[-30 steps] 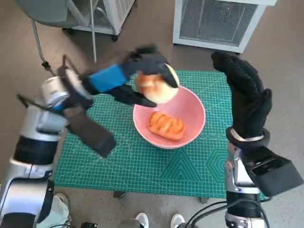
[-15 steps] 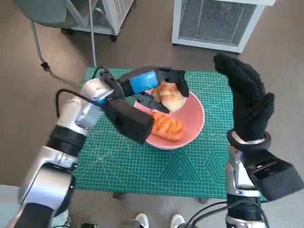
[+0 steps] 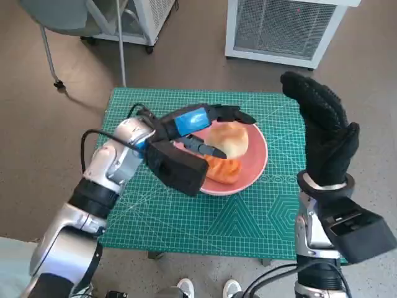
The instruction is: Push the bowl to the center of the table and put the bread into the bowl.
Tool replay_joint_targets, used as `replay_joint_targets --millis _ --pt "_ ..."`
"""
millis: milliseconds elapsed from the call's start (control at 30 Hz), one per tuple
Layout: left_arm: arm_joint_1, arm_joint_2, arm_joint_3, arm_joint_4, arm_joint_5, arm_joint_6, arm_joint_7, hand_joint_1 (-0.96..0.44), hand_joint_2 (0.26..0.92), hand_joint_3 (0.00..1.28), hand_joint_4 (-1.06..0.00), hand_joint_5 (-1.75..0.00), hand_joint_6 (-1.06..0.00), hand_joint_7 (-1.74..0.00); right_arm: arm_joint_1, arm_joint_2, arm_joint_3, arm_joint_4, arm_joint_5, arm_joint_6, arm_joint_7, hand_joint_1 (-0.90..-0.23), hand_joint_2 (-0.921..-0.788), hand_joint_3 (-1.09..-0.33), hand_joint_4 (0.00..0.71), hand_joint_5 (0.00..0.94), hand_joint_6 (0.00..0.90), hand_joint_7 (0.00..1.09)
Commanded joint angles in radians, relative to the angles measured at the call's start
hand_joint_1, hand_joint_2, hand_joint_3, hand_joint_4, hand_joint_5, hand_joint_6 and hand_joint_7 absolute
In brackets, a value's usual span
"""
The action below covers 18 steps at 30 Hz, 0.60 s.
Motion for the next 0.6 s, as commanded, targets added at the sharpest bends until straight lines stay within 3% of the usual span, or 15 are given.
replay_joint_targets --millis 33,300,600 --pt "0.059 0.005 0.051 -0.096 -0.086 0.036 -0.037 -0.65 0.921 0.23 -0.12 0.0 -0.34 -0.15 0.02 0.009 0.003 -0.002 -0.009 0.011 -0.013 -0.46 -0.921 -0.625 0.282 0.183 -0.001 0.76" --pt "0.167 0.013 0.167 -0.239 -0.221 0.036 -0.005 -0.64 0.921 0.3 -0.13 0.0 -0.39 -0.16 0.019 0.009 0.008 -0.009 -0.006 0.009 -0.013 -0.46 -0.921 -0.626 0.279 0.189 -0.001 0.76" --pt "0.281 -0.038 0.342 -0.271 -0.445 -0.078 0.088 -0.67 0.921 0.47 -0.16 -0.01 -0.4 -0.16 0.003 0.005 0.011 -0.052 0.002 0.043 -0.013 -0.454 -0.921 -0.631 0.265 0.192 -0.001 0.76"
